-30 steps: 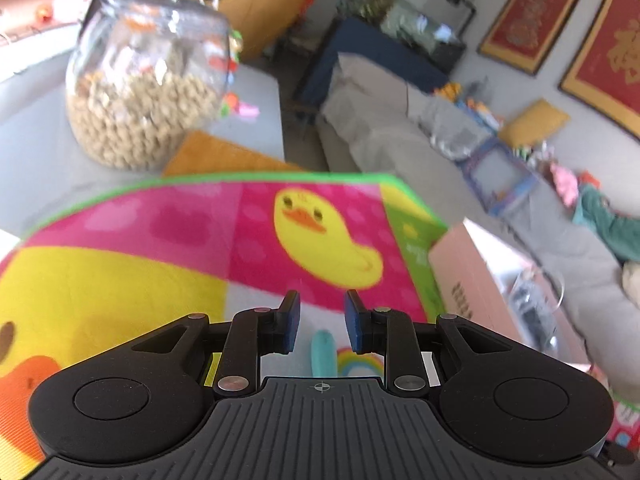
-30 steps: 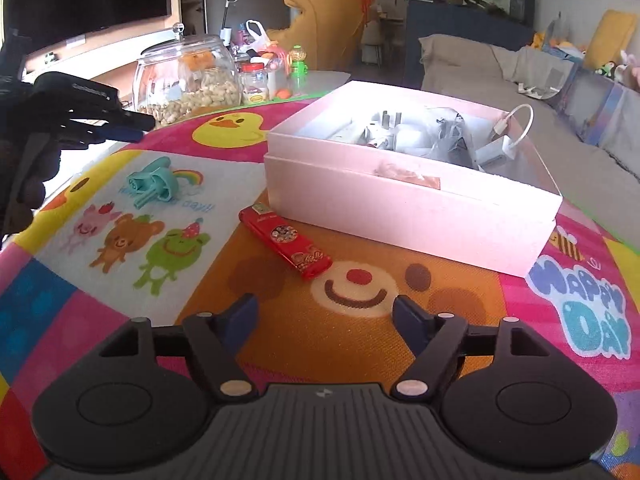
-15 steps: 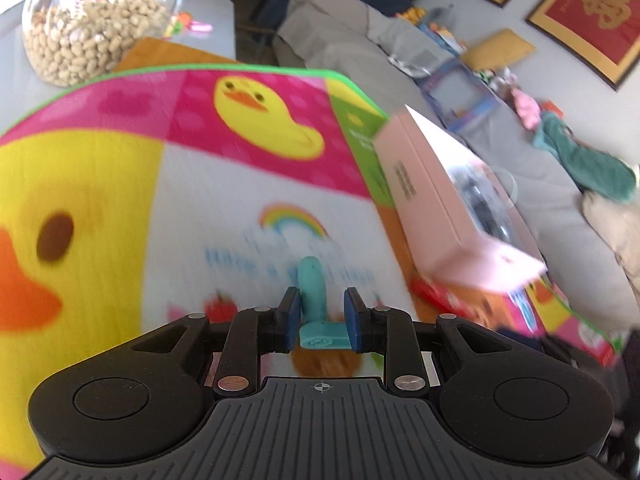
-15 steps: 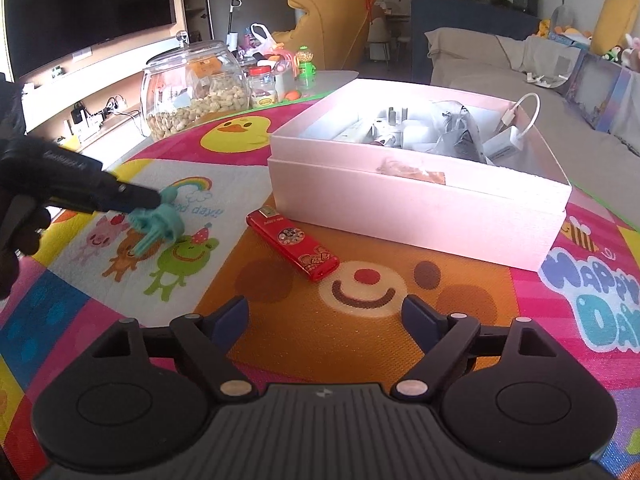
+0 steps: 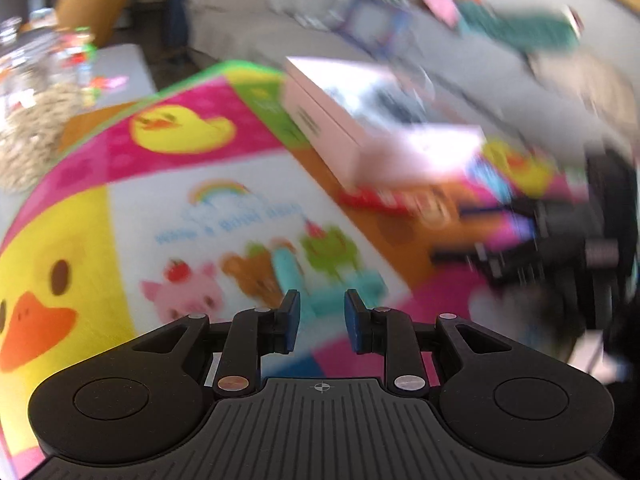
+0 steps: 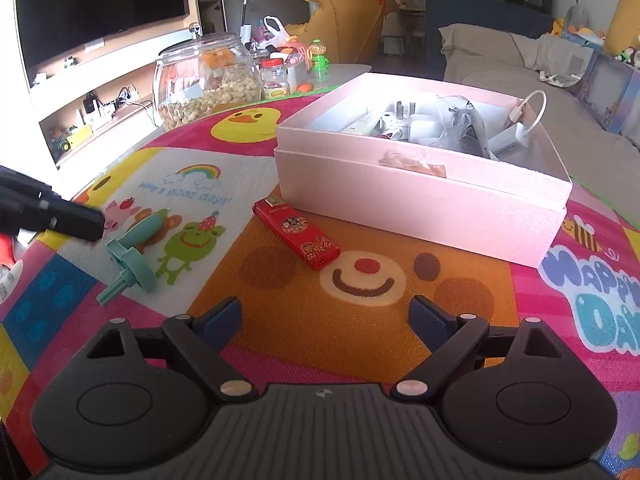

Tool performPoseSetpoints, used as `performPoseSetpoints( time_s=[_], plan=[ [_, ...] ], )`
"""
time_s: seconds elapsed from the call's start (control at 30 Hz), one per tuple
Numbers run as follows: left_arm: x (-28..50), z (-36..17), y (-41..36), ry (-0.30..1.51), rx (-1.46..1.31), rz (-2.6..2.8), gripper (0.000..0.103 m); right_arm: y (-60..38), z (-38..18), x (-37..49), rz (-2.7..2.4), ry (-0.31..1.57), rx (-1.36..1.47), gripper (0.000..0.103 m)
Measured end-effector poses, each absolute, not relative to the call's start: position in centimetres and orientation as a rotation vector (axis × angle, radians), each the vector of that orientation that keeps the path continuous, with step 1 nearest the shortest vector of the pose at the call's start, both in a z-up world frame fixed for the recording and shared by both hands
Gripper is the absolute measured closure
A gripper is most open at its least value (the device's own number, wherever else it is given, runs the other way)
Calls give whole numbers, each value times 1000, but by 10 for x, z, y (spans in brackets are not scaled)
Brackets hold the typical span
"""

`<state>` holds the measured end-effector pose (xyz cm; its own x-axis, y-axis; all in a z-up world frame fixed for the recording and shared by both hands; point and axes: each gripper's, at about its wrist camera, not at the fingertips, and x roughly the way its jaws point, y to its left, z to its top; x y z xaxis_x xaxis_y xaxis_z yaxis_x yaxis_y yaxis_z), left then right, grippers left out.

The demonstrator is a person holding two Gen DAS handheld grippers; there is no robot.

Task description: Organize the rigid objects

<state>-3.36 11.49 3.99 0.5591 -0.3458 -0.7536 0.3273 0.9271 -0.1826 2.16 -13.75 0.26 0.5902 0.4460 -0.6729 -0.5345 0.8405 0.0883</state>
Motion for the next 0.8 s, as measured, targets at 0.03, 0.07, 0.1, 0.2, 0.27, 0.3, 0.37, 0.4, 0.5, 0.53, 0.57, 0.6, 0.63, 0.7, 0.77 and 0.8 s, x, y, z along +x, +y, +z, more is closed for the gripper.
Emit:
performPoseSetpoints(
  time_s=[0.03, 0.07, 0.1, 0.2, 0.27, 0.3, 0.37, 0.4, 0.5, 0.53, 0.57, 0.6, 0.63, 0.7, 0.77, 0.8],
  plan=[
    [-33, 35, 108, 928, 7, -424, 76, -136, 2, 21, 570, 745, -135, 12],
    [-33, 31, 102, 955, 21, -443, 77, -135, 2, 21, 568, 744, -141, 12],
    [-31, 27, 95, 971, 24, -463, 77, -135, 2, 21, 566, 744, -146, 12],
    [-24, 24, 83, 947, -4, -508, 77, -135, 3, 21, 565, 743, -144, 12],
    [-15, 25, 79, 911, -53, -495, 77, -136, 3, 21, 565, 742, -140, 12],
    [-10, 25, 78, 896, -70, -473, 75, -136, 3, 21, 565, 742, -139, 12],
    [0, 24, 75, 874, -89, -421, 75, -136, 3, 21, 566, 741, -138, 12],
    [3, 24, 73, 860, -87, -396, 75, -136, 3, 21, 566, 741, -138, 12],
    [8, 24, 67, 829, -55, -357, 76, -137, 3, 21, 569, 742, -131, 11],
    [8, 23, 65, 838, -46, -363, 77, -137, 3, 21, 570, 742, -132, 11],
    [7, 23, 63, 856, -31, -379, 77, -136, 3, 21, 571, 742, -133, 10],
    [4, 22, 60, 878, -5, -399, 76, -136, 3, 21, 572, 743, -135, 10],
    [0, 21, 56, 893, 33, -414, 76, -135, 3, 21, 573, 743, -137, 9],
    [-12, 21, 45, 874, 154, -442, 76, -135, 2, 22, 573, 743, -140, 9],
    [-22, 22, 37, 863, 230, -476, 76, -135, 2, 21, 573, 743, -140, 9],
    [-24, 22, 34, 872, 230, -501, 76, -135, 2, 21, 574, 743, -139, 9]
  ],
)
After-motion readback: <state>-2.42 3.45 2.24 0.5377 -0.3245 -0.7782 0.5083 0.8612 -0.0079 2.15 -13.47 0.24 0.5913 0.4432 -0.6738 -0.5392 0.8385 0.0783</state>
